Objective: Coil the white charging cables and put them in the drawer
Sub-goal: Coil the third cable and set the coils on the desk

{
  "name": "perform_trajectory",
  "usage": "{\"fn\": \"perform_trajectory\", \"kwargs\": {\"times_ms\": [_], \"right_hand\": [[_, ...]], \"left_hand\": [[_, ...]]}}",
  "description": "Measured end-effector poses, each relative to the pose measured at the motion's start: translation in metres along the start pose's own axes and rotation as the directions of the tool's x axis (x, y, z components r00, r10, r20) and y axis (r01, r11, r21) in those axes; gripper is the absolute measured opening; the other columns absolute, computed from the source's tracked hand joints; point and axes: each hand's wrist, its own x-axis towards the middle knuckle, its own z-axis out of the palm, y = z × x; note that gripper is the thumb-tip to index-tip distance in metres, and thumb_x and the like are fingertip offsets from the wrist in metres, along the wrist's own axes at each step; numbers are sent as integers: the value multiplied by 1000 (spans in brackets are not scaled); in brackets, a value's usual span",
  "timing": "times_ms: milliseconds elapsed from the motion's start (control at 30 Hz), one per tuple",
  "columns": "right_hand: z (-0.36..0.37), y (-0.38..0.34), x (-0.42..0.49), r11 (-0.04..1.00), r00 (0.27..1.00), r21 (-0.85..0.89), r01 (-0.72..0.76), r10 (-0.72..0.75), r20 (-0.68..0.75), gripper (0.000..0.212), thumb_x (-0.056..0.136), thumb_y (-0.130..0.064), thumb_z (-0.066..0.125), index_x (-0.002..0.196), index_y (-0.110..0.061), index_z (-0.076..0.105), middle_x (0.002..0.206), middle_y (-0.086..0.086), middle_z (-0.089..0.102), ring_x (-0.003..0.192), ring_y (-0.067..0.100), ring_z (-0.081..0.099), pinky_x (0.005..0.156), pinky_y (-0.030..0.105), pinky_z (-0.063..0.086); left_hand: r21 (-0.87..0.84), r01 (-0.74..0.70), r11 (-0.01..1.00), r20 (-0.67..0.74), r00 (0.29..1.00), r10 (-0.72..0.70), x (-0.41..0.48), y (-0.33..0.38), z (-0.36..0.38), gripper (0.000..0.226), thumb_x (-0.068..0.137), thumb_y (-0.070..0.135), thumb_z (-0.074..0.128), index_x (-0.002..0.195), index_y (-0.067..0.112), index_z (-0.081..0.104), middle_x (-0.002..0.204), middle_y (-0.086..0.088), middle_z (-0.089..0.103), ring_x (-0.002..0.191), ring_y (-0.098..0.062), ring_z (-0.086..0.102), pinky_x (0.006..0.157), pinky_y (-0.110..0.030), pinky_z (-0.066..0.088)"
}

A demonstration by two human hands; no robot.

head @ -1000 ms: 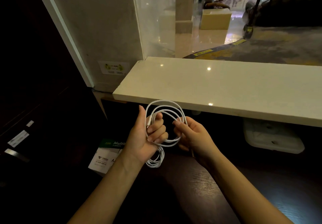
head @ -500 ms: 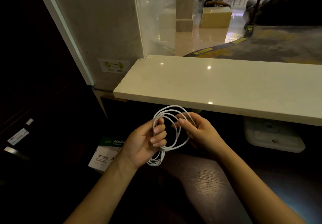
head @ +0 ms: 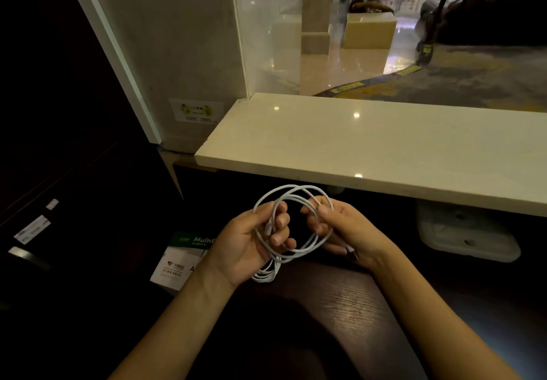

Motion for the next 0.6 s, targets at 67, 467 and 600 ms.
{"fn": "perform_trajectory", "kwargs": {"times_ms": [67, 467, 600], "right_hand": [[-2, 3, 0, 998, 1000, 68, 10, -8, -29, 43, 83, -46, 57, 95, -5, 63, 72, 5, 68, 31, 0, 32, 29, 11, 28], [-17, -7, -15, 836, 630, -536, 119, -481, -610, 30, 97, -17, 42, 73, -15, 59, 51, -5, 45, 31, 9, 38, 32, 19, 32], [-21, -17, -28, 798, 739, -603, 26, -421, -525, 27, 97, -16, 42, 77, -13, 59, 56, -2, 53, 38, 11, 48, 41, 19, 43]], "left_hand": [[-82, -12, 997, 50, 999, 16, -2, 1, 0, 18, 82, 16, 53, 74, 8, 67, 55, 1, 54, 37, -7, 45, 43, -21, 45], [161, 143, 977, 45, 987, -152, -16, 2, -13, 16, 86, 19, 53, 76, 7, 55, 44, 4, 42, 31, -6, 36, 36, -18, 26], [445, 22, 895, -122, 992, 36, -17, 7, -23, 24, 85, 21, 49, 88, 4, 65, 59, -3, 57, 50, -15, 57, 51, -24, 49]]}}
